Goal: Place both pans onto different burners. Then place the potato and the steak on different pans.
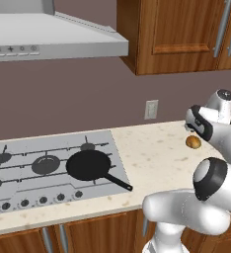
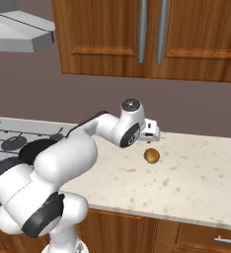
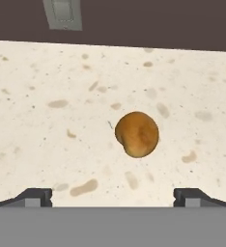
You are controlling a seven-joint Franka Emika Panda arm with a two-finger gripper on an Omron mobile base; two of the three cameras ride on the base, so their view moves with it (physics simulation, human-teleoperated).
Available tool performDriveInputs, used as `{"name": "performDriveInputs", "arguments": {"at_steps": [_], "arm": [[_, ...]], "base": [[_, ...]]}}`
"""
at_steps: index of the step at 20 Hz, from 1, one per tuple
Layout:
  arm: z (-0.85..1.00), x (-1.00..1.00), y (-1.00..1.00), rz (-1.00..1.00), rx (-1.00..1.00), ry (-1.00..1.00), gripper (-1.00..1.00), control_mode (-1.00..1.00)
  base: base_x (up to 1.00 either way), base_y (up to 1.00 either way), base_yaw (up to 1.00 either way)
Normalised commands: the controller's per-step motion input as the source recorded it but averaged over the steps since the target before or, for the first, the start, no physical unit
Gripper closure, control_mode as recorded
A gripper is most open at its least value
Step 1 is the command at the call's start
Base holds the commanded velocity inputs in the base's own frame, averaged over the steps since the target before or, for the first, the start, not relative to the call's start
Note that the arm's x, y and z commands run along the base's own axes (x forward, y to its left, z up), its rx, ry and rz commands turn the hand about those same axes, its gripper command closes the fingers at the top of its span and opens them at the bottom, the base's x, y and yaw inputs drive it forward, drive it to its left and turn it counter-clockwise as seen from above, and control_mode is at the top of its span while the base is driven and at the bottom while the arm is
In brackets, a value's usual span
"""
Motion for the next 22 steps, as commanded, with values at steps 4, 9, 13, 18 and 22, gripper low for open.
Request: {"name": "performDriveInputs", "arguments": {"at_steps": [4, 9, 13, 18, 22], "arm": [[-0.24, 0.18, -0.18, -0.03, 0.00, 0.00, -1.00, -1.00], [-0.22, 0.24, -0.12, -0.02, 0.00, 0.00, -1.00, -1.00], [-0.19, 0.30, -0.06, 0.00, 0.00, 0.00, -1.00, -1.00], [-0.22, 0.19, -0.09, 0.00, 0.00, 0.00, -1.00, -1.00], [-0.24, 0.12, -0.16, 0.00, 0.00, 0.00, -1.00, -1.00]], "base": [[0.00, 0.00, 0.00], [0.00, 0.00, 0.00], [0.00, 0.00, 0.00], [0.00, 0.00, 0.00], [0.00, 0.00, 0.00]]}}
